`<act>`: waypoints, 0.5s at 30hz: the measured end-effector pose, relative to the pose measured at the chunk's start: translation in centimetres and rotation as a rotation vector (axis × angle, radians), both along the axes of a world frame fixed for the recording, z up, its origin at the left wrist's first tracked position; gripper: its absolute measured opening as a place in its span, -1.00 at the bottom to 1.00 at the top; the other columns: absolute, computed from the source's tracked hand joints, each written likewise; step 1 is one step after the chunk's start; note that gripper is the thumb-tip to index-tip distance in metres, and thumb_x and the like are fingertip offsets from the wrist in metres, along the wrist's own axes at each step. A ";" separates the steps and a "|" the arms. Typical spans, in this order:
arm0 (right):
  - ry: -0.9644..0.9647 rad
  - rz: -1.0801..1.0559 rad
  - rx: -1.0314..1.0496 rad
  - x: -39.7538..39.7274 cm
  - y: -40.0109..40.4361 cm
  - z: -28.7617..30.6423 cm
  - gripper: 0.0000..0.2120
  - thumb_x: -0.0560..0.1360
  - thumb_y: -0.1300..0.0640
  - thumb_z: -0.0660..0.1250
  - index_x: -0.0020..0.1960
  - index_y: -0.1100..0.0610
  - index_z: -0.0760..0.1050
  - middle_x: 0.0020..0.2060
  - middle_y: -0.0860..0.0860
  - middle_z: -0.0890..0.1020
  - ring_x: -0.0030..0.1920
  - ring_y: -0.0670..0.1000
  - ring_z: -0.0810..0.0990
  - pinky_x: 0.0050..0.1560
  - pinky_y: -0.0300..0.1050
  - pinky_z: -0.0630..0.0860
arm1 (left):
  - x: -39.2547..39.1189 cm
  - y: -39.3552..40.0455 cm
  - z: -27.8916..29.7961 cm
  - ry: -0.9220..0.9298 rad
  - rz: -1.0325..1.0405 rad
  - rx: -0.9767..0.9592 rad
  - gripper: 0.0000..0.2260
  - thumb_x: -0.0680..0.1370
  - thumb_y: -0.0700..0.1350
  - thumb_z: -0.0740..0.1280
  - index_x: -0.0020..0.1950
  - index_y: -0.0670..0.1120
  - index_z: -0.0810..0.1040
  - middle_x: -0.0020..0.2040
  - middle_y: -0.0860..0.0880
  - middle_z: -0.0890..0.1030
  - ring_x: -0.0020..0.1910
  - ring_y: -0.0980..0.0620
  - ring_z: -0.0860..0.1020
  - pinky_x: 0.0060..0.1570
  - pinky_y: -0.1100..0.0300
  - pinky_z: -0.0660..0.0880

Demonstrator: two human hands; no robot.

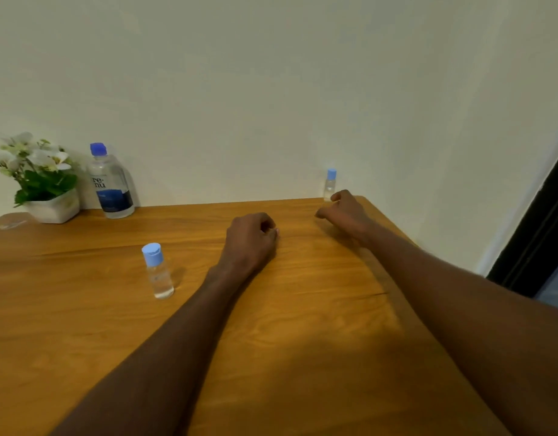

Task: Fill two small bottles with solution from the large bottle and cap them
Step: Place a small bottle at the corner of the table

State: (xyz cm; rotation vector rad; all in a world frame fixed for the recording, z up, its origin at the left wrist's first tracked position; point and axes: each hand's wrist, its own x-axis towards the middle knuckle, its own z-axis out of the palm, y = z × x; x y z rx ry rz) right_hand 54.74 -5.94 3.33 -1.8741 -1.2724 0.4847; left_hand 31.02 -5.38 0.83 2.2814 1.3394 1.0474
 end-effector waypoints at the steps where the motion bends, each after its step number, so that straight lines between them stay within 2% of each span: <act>1: 0.001 0.022 0.035 -1.1 -1.1 0.1 -0.42 0.50 0.02 0.50 0.43 0.12 0.37 0.15 0.02 0.54 0.08 -0.01 0.54 -0.09 -0.15 0.47 | -0.2 -1.1 0.2 -0.012 -0.044 0.014 -0.83 0.60 -0.03 0.40 0.14 -0.03 0.70 0.05 0.04 0.71 0.04 0.09 0.63 0.10 0.12 0.60; 3: 0.050 0.039 0.132 -3.7 -3.4 0.0 -0.56 0.53 0.09 0.48 0.36 0.09 0.45 0.10 -0.02 0.57 0.04 -0.06 0.56 -0.10 -0.23 0.48 | -1.1 -3.8 0.4 -0.016 -0.129 0.058 -0.83 0.60 -0.06 0.37 0.15 0.00 0.70 0.08 0.08 0.71 0.08 0.13 0.62 0.16 0.12 0.57; 6: 0.191 0.052 0.253 -7.7 -7.2 -0.2 -0.67 0.55 0.20 0.42 0.30 0.05 0.53 0.06 -0.05 0.60 0.07 -0.08 0.60 -0.16 -0.34 0.47 | -3.8 -8.0 0.1 -0.037 -0.166 0.148 -0.83 0.62 -0.05 0.35 0.15 0.05 0.69 0.08 0.16 0.69 0.07 0.23 0.57 0.11 0.21 0.53; 8: 0.279 0.083 0.295 -10.1 -9.3 -0.4 -0.70 0.57 0.21 0.40 0.29 0.04 0.57 0.06 -0.06 0.62 0.08 -0.09 0.60 -0.09 -0.28 0.54 | -5.8 -10.5 0.1 -0.053 -0.177 0.218 -0.86 0.60 -0.08 0.38 0.13 0.04 0.69 0.05 0.16 0.69 0.03 0.26 0.55 0.05 0.23 0.50; 11: 0.484 0.126 0.299 -13.5 -11.7 -0.7 -0.76 0.61 0.17 0.38 0.25 -0.01 0.60 0.07 -0.01 0.65 0.08 -0.02 0.65 -0.01 -0.03 0.67 | -9.6 -13.6 0.5 -0.086 -0.165 0.236 -0.87 0.59 -0.10 0.41 0.11 0.05 0.68 0.02 0.19 0.68 0.03 0.22 0.57 -0.01 0.28 0.51; 15: 0.627 0.175 0.271 -18.4 -12.7 -1.2 -0.78 0.61 0.19 0.39 0.23 0.01 0.61 -0.03 0.03 0.71 -0.02 0.02 0.73 -0.19 -0.15 0.64 | -15.9 -16.3 0.6 -0.092 0.021 0.219 -0.90 0.58 -0.07 0.38 0.04 0.08 0.66 -0.08 0.20 0.64 -0.07 0.17 0.58 -0.11 0.21 0.52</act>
